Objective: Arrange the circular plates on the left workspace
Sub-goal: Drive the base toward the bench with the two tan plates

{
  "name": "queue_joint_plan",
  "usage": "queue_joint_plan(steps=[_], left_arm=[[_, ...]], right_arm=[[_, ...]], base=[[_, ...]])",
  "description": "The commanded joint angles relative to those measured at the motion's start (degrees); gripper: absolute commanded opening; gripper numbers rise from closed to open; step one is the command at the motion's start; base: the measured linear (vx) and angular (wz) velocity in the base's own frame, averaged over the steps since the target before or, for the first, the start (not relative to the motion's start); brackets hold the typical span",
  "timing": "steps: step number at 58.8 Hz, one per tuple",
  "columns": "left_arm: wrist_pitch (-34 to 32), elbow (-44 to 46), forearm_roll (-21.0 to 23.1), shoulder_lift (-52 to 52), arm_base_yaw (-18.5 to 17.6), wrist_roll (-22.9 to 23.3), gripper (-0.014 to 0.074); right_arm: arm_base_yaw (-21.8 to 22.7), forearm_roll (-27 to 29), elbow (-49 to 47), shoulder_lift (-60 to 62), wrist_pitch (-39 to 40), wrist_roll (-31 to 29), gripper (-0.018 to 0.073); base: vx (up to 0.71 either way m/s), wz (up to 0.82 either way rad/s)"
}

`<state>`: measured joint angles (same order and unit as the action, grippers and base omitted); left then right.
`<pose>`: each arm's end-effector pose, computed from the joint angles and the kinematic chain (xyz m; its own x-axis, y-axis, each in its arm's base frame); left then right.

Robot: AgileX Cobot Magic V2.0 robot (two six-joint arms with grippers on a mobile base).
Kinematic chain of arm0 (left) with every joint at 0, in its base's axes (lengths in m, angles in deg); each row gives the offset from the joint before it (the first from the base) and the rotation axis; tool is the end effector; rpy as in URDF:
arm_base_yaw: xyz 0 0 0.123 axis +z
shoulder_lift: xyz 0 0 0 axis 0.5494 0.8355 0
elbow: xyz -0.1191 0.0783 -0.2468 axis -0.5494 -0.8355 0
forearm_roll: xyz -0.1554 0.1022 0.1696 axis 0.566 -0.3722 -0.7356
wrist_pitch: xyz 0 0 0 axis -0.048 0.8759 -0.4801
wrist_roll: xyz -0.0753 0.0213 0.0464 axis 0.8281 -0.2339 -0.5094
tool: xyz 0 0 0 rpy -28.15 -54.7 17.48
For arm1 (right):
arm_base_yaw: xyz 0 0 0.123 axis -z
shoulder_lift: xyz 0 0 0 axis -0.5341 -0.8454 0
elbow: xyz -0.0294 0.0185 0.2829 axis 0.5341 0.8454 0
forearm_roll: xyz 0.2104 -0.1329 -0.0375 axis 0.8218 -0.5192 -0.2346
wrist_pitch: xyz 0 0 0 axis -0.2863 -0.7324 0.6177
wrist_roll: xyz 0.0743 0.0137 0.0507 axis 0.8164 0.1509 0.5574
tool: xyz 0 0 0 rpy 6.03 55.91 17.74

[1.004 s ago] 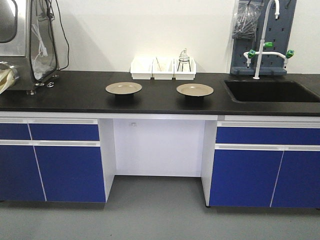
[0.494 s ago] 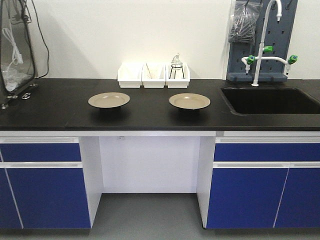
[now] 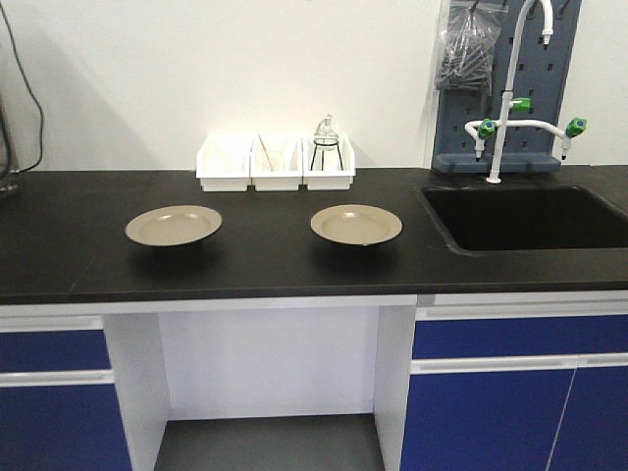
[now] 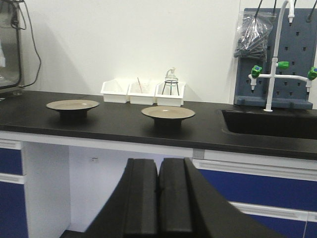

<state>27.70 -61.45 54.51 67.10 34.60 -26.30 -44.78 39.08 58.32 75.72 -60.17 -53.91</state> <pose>0.0567 -0.0004 0.1947 -0.0358 0.0260 -0.9990 -0.0036 0.9997 0.0261 0.0551 0.0122 0.2075 0.1127 -0.0134 -0.9935 -0.2126 0.9764 -0.0373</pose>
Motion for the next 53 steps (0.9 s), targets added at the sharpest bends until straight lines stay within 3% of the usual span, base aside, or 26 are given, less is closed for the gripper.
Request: queue_joint_plan(steps=[1, 53], left_arm=[[-4.90, -0.71, 0.15, -0.82, -0.20, 0.43, 0.0003], [-4.90, -0.71, 0.15, -0.82, -0.20, 0.43, 0.0003]], right_arm=[[0.24, -0.31, 0.38, 0.91, 5.12, 0.04, 0.0000], [0.24, -0.31, 0.38, 0.91, 5.12, 0.04, 0.0000]], base=[[0.35, -0.09], [0.41, 0.03]])
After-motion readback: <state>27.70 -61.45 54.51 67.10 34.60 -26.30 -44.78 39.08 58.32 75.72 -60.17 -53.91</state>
